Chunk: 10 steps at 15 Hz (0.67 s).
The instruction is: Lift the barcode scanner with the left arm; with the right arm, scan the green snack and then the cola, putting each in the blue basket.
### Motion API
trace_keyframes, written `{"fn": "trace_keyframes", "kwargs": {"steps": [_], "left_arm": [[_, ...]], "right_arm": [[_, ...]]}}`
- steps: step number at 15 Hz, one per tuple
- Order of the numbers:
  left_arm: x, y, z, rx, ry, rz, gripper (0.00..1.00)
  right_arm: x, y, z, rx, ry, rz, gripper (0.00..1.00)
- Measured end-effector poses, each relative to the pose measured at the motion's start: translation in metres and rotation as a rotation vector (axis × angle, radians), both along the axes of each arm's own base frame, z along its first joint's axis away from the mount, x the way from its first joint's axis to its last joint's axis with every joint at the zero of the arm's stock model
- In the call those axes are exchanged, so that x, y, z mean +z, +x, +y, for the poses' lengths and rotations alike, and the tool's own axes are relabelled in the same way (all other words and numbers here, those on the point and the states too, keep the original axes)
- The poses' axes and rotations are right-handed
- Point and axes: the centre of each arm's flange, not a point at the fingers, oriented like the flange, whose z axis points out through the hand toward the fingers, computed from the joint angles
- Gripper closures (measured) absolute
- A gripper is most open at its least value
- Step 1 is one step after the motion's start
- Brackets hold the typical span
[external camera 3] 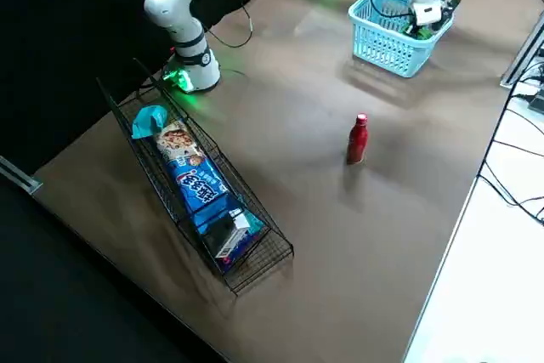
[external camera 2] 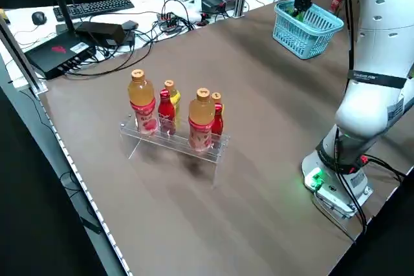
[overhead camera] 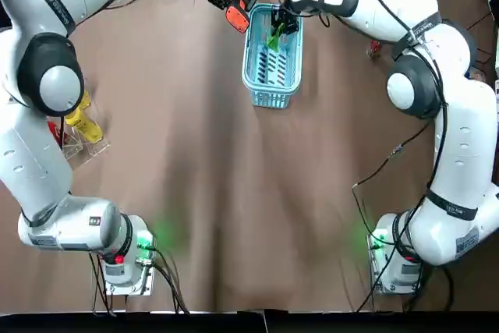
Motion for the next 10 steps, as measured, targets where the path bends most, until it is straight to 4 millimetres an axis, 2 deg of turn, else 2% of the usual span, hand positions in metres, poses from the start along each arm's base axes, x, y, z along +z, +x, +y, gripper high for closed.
{"fn": "trace_keyframes", "kwargs": {"steps": [1, 2, 9, 10], "left_arm": [[0.0, 0.0, 0.0, 0.0, 0.0, 0.0, 0.63], [0.0, 0.0, 0.0, 0.0, 0.0, 0.0, 0.63], [0.0, 0.0, 0.0, 0.008, 0.004, 0.009, 0.63], [0.0, 0.0, 0.0, 0.009, 0.004, 0.01, 0.63]], "right_arm": [[-0.002, 0.002, -0.001, -0.004, 0.002, -0.013, 0.77], [-0.002, 0.003, -0.001, -0.001, 0.003, -0.024, 0.7], [0.005, 0.006, -0.001, 0.031, -0.014, -0.064, 0.06], [0.009, 0.005, -0.002, 0.042, -0.018, -0.049, 0.0]]}}
